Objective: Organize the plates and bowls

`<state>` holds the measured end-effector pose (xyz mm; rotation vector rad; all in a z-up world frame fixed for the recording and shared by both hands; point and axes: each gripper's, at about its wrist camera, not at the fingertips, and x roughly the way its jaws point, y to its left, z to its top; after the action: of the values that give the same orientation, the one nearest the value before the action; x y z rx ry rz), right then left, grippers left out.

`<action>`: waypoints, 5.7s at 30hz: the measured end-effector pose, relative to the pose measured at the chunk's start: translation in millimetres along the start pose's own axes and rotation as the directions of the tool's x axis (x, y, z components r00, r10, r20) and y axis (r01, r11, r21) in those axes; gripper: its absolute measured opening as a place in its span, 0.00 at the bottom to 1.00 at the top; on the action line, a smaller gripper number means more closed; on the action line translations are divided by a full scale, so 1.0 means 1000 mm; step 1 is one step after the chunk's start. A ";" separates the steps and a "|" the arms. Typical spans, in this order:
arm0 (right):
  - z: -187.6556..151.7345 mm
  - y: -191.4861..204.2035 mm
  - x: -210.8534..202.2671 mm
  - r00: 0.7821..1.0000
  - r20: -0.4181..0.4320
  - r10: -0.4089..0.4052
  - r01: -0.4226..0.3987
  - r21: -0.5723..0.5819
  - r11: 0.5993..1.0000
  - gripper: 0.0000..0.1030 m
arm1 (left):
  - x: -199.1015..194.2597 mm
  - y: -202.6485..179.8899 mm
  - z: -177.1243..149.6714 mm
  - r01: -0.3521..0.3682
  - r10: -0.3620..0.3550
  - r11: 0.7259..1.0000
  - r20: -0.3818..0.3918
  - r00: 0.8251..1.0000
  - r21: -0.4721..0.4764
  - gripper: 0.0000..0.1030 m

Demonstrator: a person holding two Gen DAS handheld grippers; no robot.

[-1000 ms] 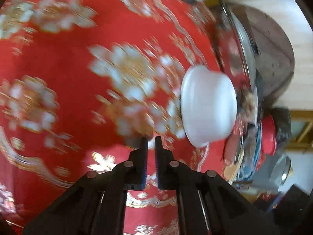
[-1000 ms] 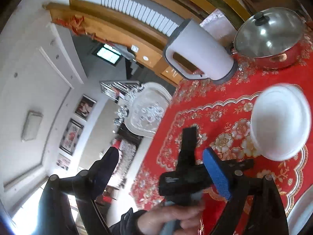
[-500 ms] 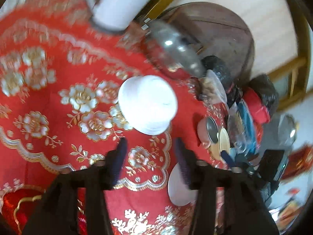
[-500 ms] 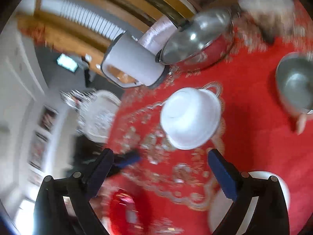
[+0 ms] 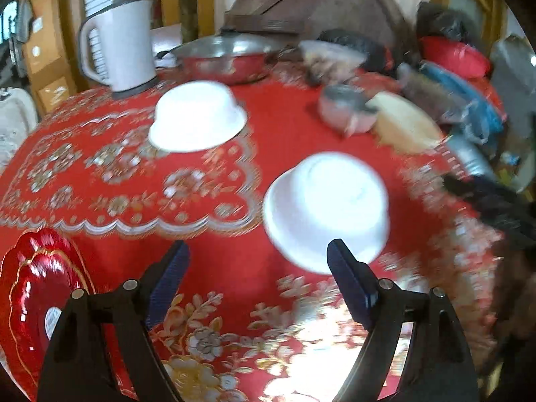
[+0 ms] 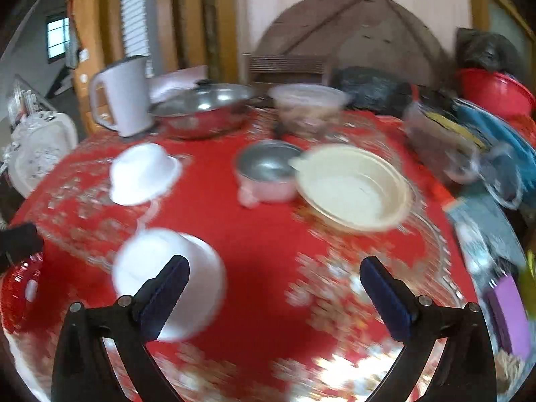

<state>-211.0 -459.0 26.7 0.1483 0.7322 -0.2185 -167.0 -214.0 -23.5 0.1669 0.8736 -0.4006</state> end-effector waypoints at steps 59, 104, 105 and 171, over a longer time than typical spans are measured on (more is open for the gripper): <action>0.022 0.021 0.050 0.794 -0.146 0.591 -0.508 0.375 0.775 1.00 | 0.008 0.053 0.041 0.087 -0.089 0.995 -0.043 0.995 -0.042 0.82; 0.024 0.143 0.121 0.480 -0.097 0.872 -0.659 0.616 0.431 0.99 | 0.047 0.196 0.104 -0.042 -0.015 0.975 -0.250 0.968 -0.218 0.82; 0.023 0.150 0.127 0.476 -0.107 0.873 -0.651 0.624 0.432 0.99 | 0.052 0.194 0.100 -0.035 -0.028 0.973 -0.265 0.964 -0.228 0.82; 0.015 0.118 0.106 0.575 -0.141 0.806 -0.531 0.685 0.499 0.99 | 0.112 0.140 0.089 0.223 -0.469 0.786 -0.322 0.822 -0.576 0.93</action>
<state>-95.6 -363.8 -27.0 1.1207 0.9947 0.4225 17.1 -144.0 -56.3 -0.4392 1.4600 -0.4748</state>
